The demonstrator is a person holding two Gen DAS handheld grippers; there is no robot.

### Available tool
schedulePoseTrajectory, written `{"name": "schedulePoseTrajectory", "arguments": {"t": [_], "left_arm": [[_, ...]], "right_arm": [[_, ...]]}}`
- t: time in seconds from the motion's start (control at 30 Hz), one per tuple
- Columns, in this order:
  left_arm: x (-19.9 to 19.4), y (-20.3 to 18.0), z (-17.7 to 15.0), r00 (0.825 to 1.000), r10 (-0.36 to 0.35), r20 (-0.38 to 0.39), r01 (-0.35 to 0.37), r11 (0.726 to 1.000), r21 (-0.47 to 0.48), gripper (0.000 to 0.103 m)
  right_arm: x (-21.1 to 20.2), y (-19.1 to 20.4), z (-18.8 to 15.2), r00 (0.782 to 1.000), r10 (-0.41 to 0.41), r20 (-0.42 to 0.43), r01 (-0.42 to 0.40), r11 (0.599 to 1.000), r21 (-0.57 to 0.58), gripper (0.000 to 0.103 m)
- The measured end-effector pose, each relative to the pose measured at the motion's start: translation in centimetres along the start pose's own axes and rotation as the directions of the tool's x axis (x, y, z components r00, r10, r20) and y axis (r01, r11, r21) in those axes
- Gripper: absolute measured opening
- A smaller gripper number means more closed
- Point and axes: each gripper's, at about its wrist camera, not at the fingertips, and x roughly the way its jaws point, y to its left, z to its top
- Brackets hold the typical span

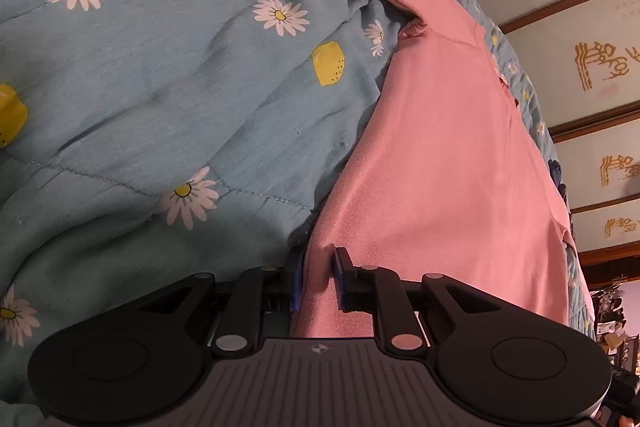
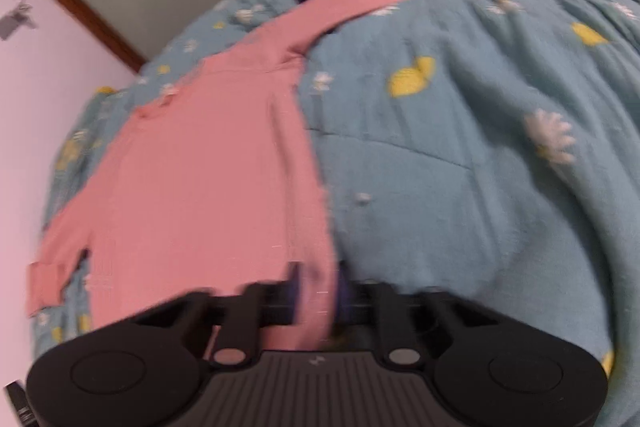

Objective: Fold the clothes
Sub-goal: 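Grasp the sweatshirt hem with the left gripper while the right gripper grasps the hem, then hold the hem with both grippers and pull it taut to straighten the body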

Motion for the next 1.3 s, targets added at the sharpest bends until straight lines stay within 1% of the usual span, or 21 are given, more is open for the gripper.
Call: {"name": "schedulePoseTrajectory", "arguments": {"t": [0.07, 0.2, 0.3, 0.37, 0.4, 0.43, 0.47, 0.5, 0.53, 0.63, 0.67, 0.7, 0.8, 0.9, 0.97, 1.03, 1.07, 1.1, 1.2, 1.27, 1.3], "left_arm": [[-0.1, 0.0, -0.1, 1.0, 0.006, 0.002, -0.006, 1.0, 0.006, 0.016], [-0.1, 0.1, -0.1, 1.0, 0.005, -0.001, -0.005, 1.0, -0.003, 0.013], [-0.1, 0.0, -0.2, 1.0, 0.011, -0.001, -0.011, 1.0, 0.004, 0.013], [-0.1, -0.1, -0.2, 1.0, 0.017, -0.002, -0.017, 1.0, 0.009, 0.013], [-0.1, -0.1, -0.2, 1.0, 0.018, -0.003, -0.018, 1.0, 0.009, 0.013], [-0.1, 0.0, -0.2, 1.0, 0.017, -0.005, -0.017, 1.0, 0.001, 0.013], [0.0, 0.1, -0.1, 1.0, 0.014, -0.009, -0.014, 1.0, -0.013, 0.013], [0.0, 0.3, 0.0, 1.0, 0.011, -0.013, -0.011, 1.0, -0.026, 0.013], [0.1, 0.4, 0.0, 1.0, 0.009, -0.016, -0.01, 0.999, -0.036, 0.013], [0.3, 0.4, 0.1, 1.0, 0.012, -0.021, -0.013, 0.999, -0.037, 0.013], [0.4, 0.3, 0.1, 1.0, 0.018, -0.021, -0.018, 0.999, -0.028, 0.013], [0.5, 0.1, 0.1, 0.999, 0.025, -0.019, -0.026, 1.0, -0.014, 0.013], [0.7, -0.6, 0.0, 0.999, 0.049, -0.014, -0.048, 0.999, 0.025, 0.013], [0.9, -0.9, 0.0, 0.998, 0.065, -0.014, -0.064, 0.997, 0.048, 0.013], [1.1, -1.0, 0.1, 0.997, 0.07, -0.018, -0.069, 0.996, 0.048, 0.013], [1.3, -0.9, 0.2, 0.997, 0.072, -0.02, -0.071, 0.996, 0.046, 0.013], [1.3, -0.9, 0.2, 0.997, 0.073, -0.022, -0.072, 0.996, 0.046, 0.013], [1.4, -1.0, 0.3, 0.997, 0.074, -0.023, -0.073, 0.996, 0.047, 0.013], [1.6, -0.9, 0.3, 0.997, 0.074, -0.025, -0.073, 0.996, 0.045, 0.013], [1.6, -0.9, 0.3, 0.997, 0.074, -0.023, -0.073, 0.996, 0.045, 0.013], [1.6, -1.0, 0.3, 0.997, 0.074, -0.022, -0.073, 0.996, 0.046, 0.013]], "right_arm": [[-0.6, -0.3, -0.1, 1.0, 0.014, 0.006, -0.014, 1.0, 0.021, 0.003], [-1.8, -0.6, -0.3, 1.0, 0.003, 0.011, -0.004, 0.999, 0.052, 0.003], [-2.0, -0.7, -0.6, 1.0, -0.024, 0.013, 0.024, 0.999, 0.044, 0.003], [-2.6, -0.6, -0.5, 0.999, -0.043, 0.03, 0.042, 0.998, 0.044, 0.003], [-3.1, -0.5, -0.4, 0.997, -0.058, 0.05, 0.056, 0.998, 0.04, 0.006], [-3.7, -0.3, -0.3, 0.994, -0.076, 0.077, 0.073, 0.997, 0.035, 0.007], [-4.7, 0.1, 0.1, 0.986, -0.102, 0.129, 0.1, 0.995, 0.022, 0.011], [-5.5, 0.6, 0.7, 0.977, -0.111, 0.18, 0.111, 0.994, 0.01, 0.016], [-5.8, 0.9, 1.3, 0.976, -0.087, 0.201, 0.089, 0.996, 0.002, 0.017], [-4.8, 1.3, 3.5, 0.988, 0.048, 0.149, -0.049, 0.999, 0.005, 0.017], [-4.0, 1.6, 4.3, 0.988, 0.073, 0.134, -0.073, 0.997, -0.002, 0.017], [-3.1, 2.0, 5.2, 0.988, 0.089, 0.123, -0.088, 0.996, -0.015, 0.022], [-0.6, 2.5, 6.6, 0.994, 0.051, 0.101, -0.047, 0.998, -0.043, 0.025], [2.5, 2.1, 7.7, 1.0, 0.019, 0.023, -0.017, 0.998, -0.057, 0.025], [3.8, 1.7, 8.0, 1.0, -0.004, 0.001, 0.004, 0.999, -0.055, 0.025], [4.7, 1.0, 7.7, 0.999, 0.024, -0.023, -0.025, 0.999, -0.046, 0.025], [5.0, 0.6, 7.6, 0.999, 0.039, -0.032, -0.04, 0.999, -0.032, 0.02], [5.2, 0.2, 7.5, 0.998, 0.049, -0.035, -0.05, 0.999, -0.007, 0.004], [5.0, -0.8, 7.1, 0.995, 0.093, -0.023, -0.091, 0.994, 0.06, 0.004], [4.3, -1.0, 7.1, 0.995, 0.1, -0.009, -0.099, 0.994, 0.049, 0.004], [4.0, -1.0, 7.0, 0.996, 0.09, -0.01, -0.09, 0.995, 0.041, 0.004]]}}
